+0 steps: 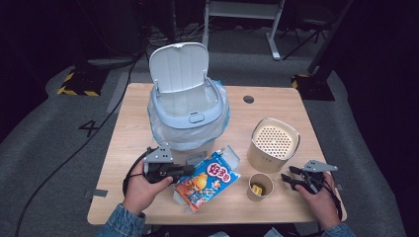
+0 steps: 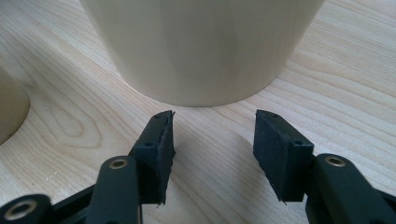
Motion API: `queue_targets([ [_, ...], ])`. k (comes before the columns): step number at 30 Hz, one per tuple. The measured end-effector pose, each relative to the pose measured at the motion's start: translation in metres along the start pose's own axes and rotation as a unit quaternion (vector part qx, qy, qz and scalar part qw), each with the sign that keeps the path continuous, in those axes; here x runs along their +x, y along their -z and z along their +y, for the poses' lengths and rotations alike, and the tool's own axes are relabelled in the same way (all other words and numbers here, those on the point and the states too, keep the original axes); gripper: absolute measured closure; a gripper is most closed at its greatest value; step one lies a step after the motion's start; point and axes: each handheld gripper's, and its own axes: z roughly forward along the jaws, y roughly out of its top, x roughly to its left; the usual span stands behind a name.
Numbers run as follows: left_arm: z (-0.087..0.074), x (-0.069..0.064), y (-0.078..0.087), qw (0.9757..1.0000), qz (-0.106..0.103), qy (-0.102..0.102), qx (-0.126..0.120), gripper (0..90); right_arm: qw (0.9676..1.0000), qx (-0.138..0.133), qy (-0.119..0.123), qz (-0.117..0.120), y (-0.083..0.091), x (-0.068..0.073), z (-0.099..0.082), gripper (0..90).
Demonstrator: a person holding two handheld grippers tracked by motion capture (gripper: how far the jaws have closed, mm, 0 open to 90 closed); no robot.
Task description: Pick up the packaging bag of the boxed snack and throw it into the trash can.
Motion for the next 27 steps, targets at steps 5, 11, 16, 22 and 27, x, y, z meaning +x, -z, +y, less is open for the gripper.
queue_targets([
  [5, 0.017, -0.001, 0.012, 0.9983, -0.004, -0.022, -0.054, 88.3, 1.0000, 0.000, 0.000, 0.000, 0.000, 0.000, 0.000, 48.3],
  [11, 0.036, -0.002, 0.019, 0.9946, -0.004, -0.039, -0.096, 88.3, 1.0000, 0.000, 0.000, 0.000, 0.000, 0.000, 0.000, 48.3],
  [16, 0.051, 0.001, 0.022, 0.9929, 0.002, -0.043, -0.111, 88.3, 1.0000, 0.000, 0.000, 0.000, 0.000, 0.000, 0.000, 48.3],
  [22, 0.071, 0.003, 0.027, 0.9906, 0.009, -0.049, -0.127, 88.3, 1.0000, 0.000, 0.000, -0.001, 0.000, 0.000, 0.000, 47.8],
  [27, 0.087, 0.003, 0.031, 0.9887, 0.013, -0.058, -0.138, 88.3, 1.0000, 0.000, 0.000, -0.001, 0.000, 0.000, 0.000, 47.7],
])
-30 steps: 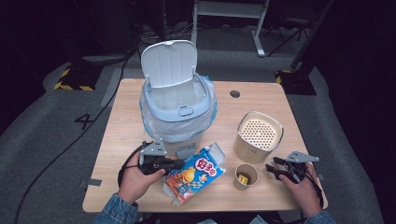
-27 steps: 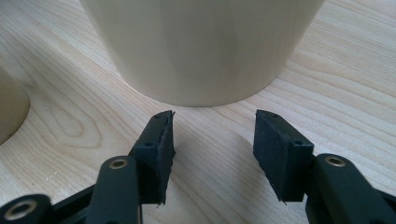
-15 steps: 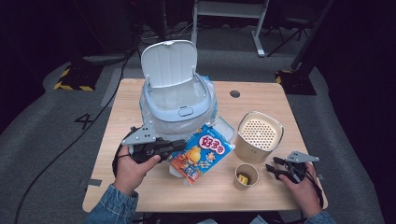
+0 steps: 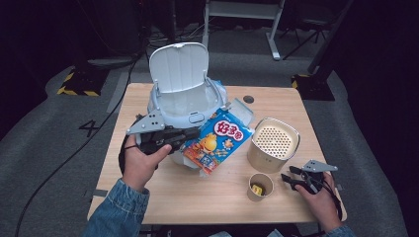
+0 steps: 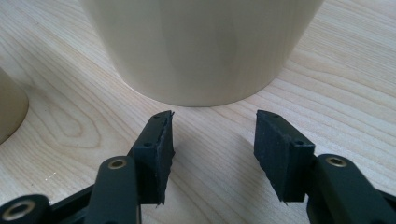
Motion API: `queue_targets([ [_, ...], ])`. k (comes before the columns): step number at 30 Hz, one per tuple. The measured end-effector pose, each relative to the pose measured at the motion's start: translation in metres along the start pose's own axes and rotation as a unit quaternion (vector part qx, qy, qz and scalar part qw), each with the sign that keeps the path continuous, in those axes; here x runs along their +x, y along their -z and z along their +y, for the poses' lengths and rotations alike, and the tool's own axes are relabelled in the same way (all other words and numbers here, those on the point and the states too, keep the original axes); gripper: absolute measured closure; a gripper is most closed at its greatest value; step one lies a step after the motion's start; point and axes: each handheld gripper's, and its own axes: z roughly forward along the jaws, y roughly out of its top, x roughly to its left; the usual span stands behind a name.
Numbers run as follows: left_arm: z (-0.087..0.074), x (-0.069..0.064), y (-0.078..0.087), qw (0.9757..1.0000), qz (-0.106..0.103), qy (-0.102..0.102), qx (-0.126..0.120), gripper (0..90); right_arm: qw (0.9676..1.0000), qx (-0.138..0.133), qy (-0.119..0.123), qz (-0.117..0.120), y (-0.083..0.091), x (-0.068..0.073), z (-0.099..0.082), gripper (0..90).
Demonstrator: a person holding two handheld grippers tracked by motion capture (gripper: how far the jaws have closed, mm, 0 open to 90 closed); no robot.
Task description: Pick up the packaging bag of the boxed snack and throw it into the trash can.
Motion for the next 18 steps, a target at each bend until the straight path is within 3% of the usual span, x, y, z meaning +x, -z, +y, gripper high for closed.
queue_targets([
  [10, 0.038, 0.005, 0.003, 0.9992, -0.002, -0.019, -0.035, 88.3, 1.0000, 0.000, 0.000, 0.000, 0.000, 0.000, 0.000, 47.7],
  [18, 0.056, 0.011, 0.007, 0.9986, 0.006, -0.023, -0.048, 88.4, 1.0000, 0.000, 0.000, 0.000, 0.000, 0.000, 0.000, 47.7],
])
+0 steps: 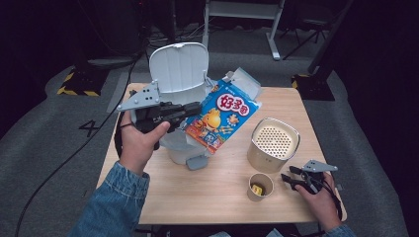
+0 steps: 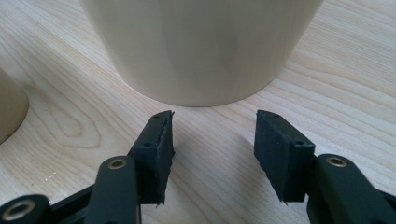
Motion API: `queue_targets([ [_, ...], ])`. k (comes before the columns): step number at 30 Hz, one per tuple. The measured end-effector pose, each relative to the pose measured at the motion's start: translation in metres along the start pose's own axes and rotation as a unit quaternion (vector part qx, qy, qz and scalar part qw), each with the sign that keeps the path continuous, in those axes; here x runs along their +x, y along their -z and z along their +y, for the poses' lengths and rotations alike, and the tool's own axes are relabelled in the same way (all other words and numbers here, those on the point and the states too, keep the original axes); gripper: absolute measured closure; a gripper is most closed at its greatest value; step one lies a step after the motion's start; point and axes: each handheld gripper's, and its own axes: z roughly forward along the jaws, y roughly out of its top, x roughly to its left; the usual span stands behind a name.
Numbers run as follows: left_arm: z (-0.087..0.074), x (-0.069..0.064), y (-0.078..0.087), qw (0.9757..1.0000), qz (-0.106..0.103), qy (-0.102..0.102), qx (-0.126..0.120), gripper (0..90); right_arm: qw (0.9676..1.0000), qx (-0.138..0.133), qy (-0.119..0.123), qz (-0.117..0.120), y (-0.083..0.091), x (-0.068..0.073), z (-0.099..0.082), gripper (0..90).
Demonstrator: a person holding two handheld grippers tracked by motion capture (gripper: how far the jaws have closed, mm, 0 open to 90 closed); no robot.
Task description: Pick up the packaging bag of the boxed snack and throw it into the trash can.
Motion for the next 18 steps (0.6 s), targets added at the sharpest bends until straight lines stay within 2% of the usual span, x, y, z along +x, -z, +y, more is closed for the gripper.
queue_targets([
  [6, 0.018, 0.010, 0.002, 0.9998, 0.009, 0.000, -0.015, 88.4, 1.0000, 0.000, 0.000, 0.000, 0.000, 0.000, 0.000, 47.7],
  [11, 0.028, 0.013, 0.002, 0.9996, 0.014, -0.004, -0.024, 88.4, 1.0000, 0.000, 0.000, 0.000, 0.000, 0.000, 0.000, 47.6],
  [18, 0.041, 0.024, -0.001, 0.9989, 0.031, -0.006, -0.035, 88.4, 1.0000, 0.000, 0.001, -0.002, 0.000, 0.000, 0.000, 47.3],
])
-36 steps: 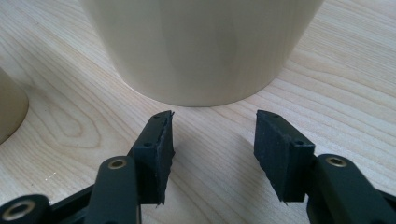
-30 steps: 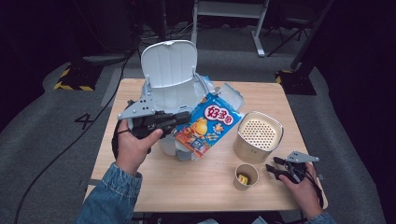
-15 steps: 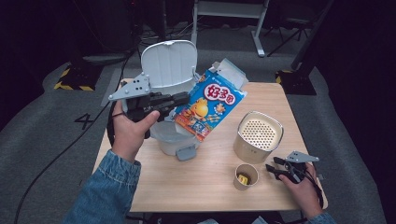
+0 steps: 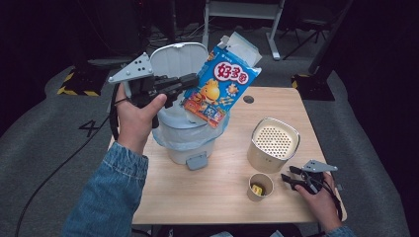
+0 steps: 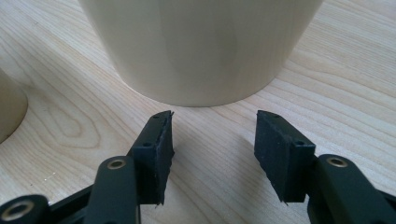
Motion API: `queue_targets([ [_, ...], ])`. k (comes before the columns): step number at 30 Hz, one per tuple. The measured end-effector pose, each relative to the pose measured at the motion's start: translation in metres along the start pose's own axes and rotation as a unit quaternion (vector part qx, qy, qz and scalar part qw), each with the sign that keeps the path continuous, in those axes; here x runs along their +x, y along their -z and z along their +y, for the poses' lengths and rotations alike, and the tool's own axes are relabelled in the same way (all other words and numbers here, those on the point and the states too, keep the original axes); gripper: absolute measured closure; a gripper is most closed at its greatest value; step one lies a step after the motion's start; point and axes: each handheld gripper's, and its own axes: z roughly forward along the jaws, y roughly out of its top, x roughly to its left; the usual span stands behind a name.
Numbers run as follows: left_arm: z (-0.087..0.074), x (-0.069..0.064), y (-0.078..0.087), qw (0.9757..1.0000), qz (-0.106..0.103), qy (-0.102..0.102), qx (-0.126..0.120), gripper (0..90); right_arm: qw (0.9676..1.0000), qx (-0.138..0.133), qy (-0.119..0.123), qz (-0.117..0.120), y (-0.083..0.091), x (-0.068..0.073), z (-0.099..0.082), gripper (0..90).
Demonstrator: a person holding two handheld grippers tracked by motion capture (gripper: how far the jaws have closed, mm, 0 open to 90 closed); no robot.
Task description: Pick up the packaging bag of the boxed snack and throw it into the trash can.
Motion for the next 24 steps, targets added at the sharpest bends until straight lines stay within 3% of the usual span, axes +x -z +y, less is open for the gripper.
queue_targets([
  [12, 0.010, 0.017, -0.001, 0.9985, 0.043, 0.005, -0.034, 88.4, 1.0000, 0.000, 0.000, 0.000, 0.000, 0.000, 0.000, 47.3],
  [16, 0.008, 0.025, -0.002, 0.9964, 0.070, 0.012, -0.046, 88.4, 1.0000, 0.000, 0.000, 0.000, 0.000, 0.000, 0.000, 47.3],
  [21, 0.005, 0.033, -0.002, 0.9946, 0.090, 0.017, -0.050, 88.4, 1.0000, 0.000, 0.000, 0.000, 0.000, 0.000, 0.000, 47.3],
  [24, 0.003, 0.037, -0.004, 0.9930, 0.109, 0.012, -0.042, 88.4, 1.0000, 0.000, 0.000, 0.000, 0.000, 0.000, 0.000, 47.3],
])
